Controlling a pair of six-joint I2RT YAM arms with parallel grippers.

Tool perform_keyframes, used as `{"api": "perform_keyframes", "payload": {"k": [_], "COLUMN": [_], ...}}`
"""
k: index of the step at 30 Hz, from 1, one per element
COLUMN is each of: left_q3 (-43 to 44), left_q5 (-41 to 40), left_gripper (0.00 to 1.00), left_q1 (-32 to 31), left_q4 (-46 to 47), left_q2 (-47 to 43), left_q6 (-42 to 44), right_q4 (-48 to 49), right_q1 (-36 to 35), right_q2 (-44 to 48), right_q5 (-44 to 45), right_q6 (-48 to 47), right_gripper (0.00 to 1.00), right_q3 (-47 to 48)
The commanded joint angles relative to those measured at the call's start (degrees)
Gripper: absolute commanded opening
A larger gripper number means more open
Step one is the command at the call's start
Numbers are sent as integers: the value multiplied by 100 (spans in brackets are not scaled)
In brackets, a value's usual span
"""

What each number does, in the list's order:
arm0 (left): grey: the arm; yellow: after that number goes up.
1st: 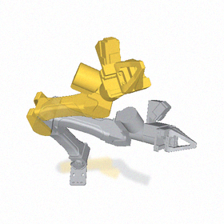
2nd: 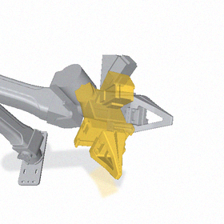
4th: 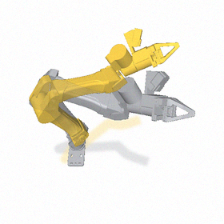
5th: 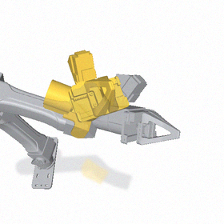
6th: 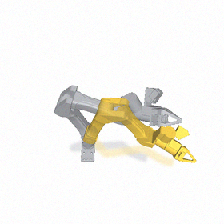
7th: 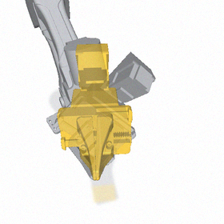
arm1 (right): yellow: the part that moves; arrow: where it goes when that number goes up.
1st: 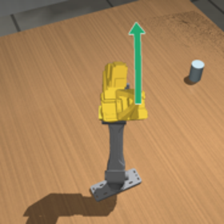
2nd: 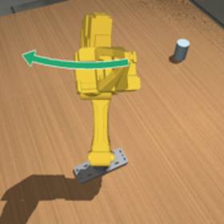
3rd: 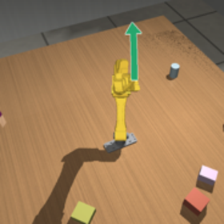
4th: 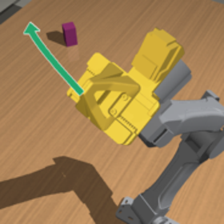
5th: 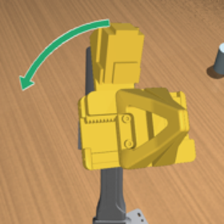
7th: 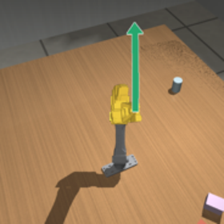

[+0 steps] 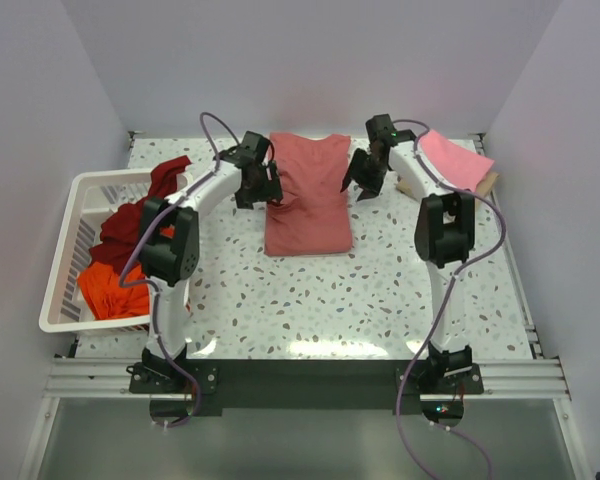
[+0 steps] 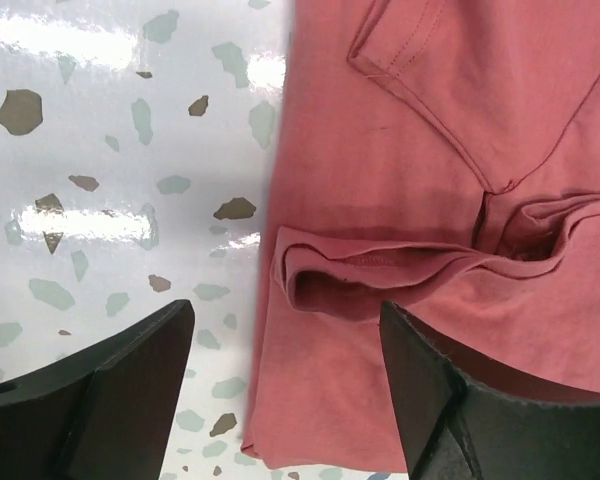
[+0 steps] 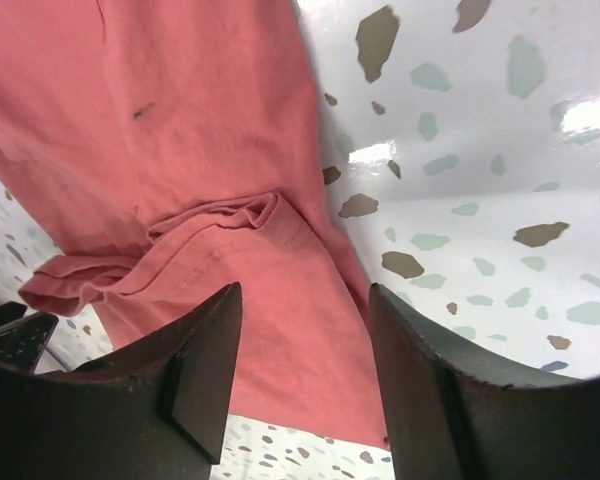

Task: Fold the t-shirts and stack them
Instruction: Fold the tshirt

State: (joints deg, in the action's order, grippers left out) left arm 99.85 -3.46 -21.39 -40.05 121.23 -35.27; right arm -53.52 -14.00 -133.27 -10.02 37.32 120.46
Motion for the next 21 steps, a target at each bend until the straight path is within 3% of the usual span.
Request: {"api": "perform_keyframes", "payload": {"k": [1, 11, 21], "left_q3": [184, -2362, -3165], "left_q5": [100, 742, 681], "left_gripper": [81, 83, 84], "left_q1": [12, -15, -129], "left_q4": [173, 1122, 1281], "left_q2": [-529, -1857, -2095], "left_q6": [107, 73, -121], "right_q4": [96, 684, 1159], "right_q1": [90, 12, -129], "right_q2": [740, 2005, 2289], "right_q5": [-140, -562, -650], "right_q6": [39, -400, -366], "right_gripper": [58, 59, 58], "right_q3": [-83, -2553, -3749]}}
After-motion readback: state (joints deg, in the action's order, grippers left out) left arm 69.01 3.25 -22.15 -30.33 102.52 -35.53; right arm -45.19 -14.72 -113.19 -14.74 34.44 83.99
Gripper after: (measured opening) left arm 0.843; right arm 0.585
